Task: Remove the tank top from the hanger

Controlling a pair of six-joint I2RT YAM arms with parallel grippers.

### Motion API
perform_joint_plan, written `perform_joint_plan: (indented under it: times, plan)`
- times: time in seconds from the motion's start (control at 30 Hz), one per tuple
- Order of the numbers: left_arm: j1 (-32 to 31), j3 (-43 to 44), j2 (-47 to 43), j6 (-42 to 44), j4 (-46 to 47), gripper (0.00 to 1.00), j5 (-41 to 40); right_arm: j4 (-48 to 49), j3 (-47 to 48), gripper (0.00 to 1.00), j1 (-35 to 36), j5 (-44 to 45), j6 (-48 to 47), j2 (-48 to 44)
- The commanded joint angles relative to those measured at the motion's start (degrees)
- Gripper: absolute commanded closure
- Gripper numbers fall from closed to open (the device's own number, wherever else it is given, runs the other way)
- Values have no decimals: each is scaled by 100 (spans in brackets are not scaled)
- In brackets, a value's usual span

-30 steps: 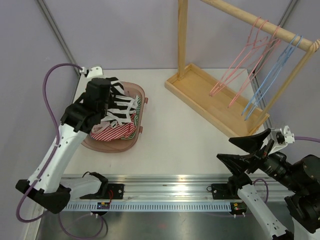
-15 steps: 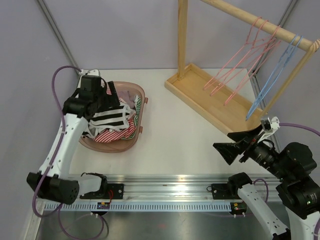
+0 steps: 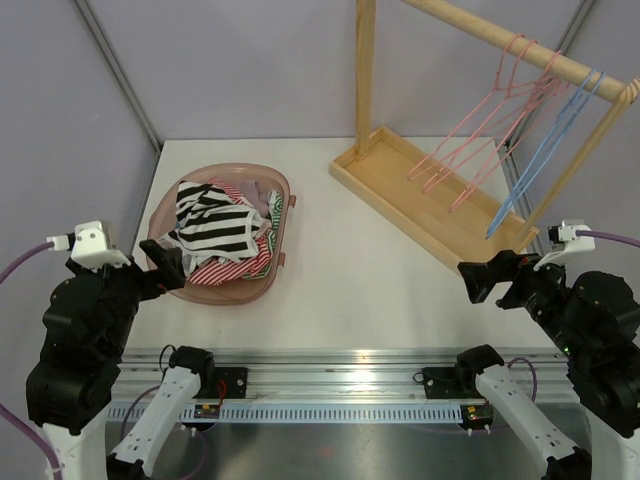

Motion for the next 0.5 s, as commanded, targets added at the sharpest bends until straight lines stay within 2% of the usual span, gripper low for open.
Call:
perform_joint_plan:
  times: [0.0, 0.2, 0.33, 0.47]
  plan:
    - [-45, -285, -465, 257, -463, 1, -333, -475, 357, 1, 15, 1075, -342, 167]
    - [-168, -365, -1362, 503, -955, 1, -202, -801, 471, 1, 24, 2077, -633, 123]
    - [-291, -320, -1714, 309, -1079, 1, -500, -775, 375, 0, 24, 2150, -686, -9]
    - [-291, -373, -1776, 283, -1044, 1, -211, -757, 155, 1, 16, 2238, -738, -158]
